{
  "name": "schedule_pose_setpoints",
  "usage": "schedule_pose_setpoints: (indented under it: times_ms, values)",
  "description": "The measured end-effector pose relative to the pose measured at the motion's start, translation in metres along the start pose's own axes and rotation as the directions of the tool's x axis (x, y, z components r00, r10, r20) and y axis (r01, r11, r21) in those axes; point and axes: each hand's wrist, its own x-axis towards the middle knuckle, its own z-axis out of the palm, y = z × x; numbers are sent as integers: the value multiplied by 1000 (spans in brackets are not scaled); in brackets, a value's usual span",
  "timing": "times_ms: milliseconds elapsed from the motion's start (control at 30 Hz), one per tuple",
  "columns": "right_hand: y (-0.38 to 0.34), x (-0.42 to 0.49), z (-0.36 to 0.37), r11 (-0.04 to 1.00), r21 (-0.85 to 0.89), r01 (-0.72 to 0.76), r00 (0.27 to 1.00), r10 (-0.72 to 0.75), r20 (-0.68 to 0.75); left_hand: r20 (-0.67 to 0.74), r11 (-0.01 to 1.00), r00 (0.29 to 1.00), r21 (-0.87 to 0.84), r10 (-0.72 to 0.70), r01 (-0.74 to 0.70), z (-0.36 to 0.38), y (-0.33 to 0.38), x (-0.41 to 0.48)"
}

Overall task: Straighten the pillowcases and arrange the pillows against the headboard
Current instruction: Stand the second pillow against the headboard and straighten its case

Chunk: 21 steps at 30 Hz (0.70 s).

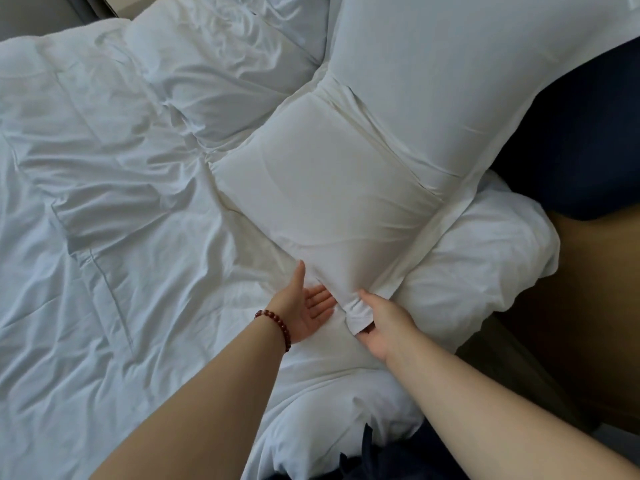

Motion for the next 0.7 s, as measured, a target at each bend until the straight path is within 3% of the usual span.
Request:
schedule_pose_setpoints:
  times_ms: [233, 367, 467, 600, 700]
  values:
    - [-5, -25, -9, 954, 295, -59, 998, 46, 51, 105, 983, 993, -179, 51, -32, 16, -20, 1]
    - [1, -27, -12, 994, 104, -34, 999, 33, 16, 59, 942, 991, -320, 124, -99, 18, -25, 6]
    - [9, -30, -7, 999, -17, -42, 998, 43, 46, 31, 943, 991, -314, 129, -113, 11, -29, 6]
    - [10, -37, -5, 999, -14, -29, 998, 30, 62, -95, 905, 954, -303, 284, -299, 5, -29, 6]
    - [5, -38, -15, 999, -40, -11, 1000, 12, 15, -135, 874, 936, -335, 326, -353, 3, -22, 0]
